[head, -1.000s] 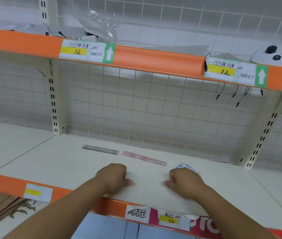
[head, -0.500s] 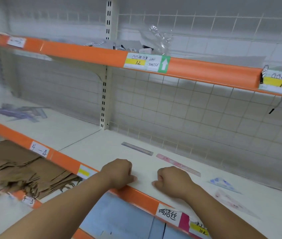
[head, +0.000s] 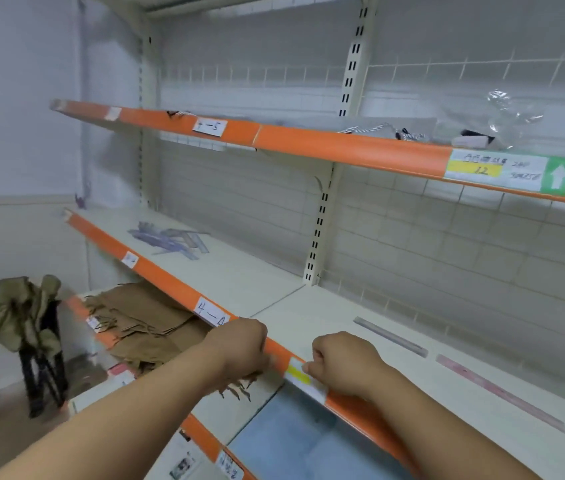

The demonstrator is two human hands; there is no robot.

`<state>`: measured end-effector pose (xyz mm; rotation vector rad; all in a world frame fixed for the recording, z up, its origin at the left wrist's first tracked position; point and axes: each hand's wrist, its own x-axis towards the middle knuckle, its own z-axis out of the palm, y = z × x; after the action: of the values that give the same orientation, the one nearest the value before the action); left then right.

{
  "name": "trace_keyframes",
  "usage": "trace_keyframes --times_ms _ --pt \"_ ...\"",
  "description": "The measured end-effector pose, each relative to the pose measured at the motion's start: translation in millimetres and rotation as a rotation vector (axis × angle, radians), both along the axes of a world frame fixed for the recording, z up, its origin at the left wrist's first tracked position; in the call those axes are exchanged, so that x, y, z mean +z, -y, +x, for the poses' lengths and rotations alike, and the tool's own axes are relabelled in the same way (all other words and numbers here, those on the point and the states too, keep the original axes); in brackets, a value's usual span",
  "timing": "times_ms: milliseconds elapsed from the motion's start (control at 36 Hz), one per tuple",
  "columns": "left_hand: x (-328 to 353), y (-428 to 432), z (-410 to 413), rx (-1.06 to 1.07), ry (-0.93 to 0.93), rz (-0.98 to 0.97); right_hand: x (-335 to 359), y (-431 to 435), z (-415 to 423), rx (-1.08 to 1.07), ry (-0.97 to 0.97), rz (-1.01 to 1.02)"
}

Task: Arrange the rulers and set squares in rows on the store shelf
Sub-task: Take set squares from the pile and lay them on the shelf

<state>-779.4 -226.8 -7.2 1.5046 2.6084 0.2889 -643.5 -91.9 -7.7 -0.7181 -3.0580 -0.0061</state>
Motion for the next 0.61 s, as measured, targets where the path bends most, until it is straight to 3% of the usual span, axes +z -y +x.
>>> trace_keyframes --times_ms 611 --pt "-3 138 -247 0.192 0.019 0.000 1 118 -273 0.231 -0.012 0.007"
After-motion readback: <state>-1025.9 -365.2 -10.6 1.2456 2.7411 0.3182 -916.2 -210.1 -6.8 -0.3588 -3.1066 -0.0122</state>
